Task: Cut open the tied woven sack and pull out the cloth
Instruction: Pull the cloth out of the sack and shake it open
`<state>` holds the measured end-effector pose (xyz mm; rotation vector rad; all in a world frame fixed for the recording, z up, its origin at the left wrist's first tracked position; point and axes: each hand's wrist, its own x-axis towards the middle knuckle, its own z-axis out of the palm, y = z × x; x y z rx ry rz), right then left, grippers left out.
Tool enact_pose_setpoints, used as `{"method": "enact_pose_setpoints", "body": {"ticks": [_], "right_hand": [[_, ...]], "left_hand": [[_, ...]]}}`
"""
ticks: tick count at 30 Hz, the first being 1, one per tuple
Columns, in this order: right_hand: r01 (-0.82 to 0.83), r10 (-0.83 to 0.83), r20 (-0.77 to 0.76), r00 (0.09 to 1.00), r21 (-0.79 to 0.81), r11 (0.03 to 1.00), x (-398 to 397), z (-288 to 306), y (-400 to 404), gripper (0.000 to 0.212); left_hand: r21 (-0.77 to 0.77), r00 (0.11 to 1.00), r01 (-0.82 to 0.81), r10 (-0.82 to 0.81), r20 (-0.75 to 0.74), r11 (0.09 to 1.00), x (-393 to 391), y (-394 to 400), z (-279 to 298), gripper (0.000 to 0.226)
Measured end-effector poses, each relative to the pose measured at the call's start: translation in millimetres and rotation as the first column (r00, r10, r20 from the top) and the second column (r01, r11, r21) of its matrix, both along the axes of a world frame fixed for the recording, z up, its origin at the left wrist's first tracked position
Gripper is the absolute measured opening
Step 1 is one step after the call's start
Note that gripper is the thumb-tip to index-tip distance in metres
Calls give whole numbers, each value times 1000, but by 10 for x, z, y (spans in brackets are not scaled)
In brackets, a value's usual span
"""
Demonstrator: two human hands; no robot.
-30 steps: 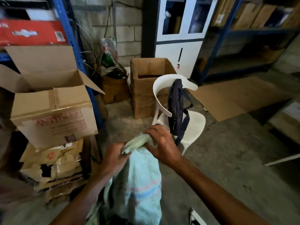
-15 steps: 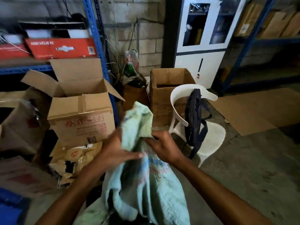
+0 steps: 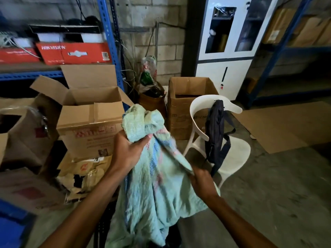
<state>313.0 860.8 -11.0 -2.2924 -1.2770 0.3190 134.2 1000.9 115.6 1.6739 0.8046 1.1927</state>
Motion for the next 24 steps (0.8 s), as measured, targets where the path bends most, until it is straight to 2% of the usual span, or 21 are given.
{"method": "enact_pose_setpoints", "body": {"ticks": [2, 4, 7, 10, 13, 17, 20, 24], "right_hand": [[6, -9, 18, 1000, 176, 984, 24, 196, 144, 38], [-62, 41, 81, 996, 269, 961, -1, 443, 300, 36], [-240, 184, 219, 958, 266, 934, -122, 788, 560, 22], [-300, 214, 268, 939, 341, 891, -199, 1108, 801, 20], [-397, 330, 289, 899, 217, 892, -299, 1232, 974, 18], [-415, 351, 351, 868, 126, 901, -414, 1289, 1091, 22], [-393, 320, 358, 877, 152, 907, -461, 1366, 1153, 20], [-419, 335, 388, 859, 156, 894, -463, 1617, 1275, 14]], "left_hand": [[26, 991, -128, 127, 43, 991, -128, 116, 77, 36], [48, 977, -211, 208, 51, 976, -305, 268, 122, 41], [87, 968, -251, 251, 6, 964, -568, 405, 93, 45], [121, 936, -351, 352, 14, 929, -799, 564, -3, 45], [111, 916, -382, 392, -87, 917, -1037, 666, -133, 45], [94, 883, -464, 468, -25, 881, -1290, 737, -162, 45], [90, 885, -465, 466, 14, 881, -1375, 787, -69, 45], [176, 888, -448, 460, -28, 876, -1415, 851, 24, 44]]}}
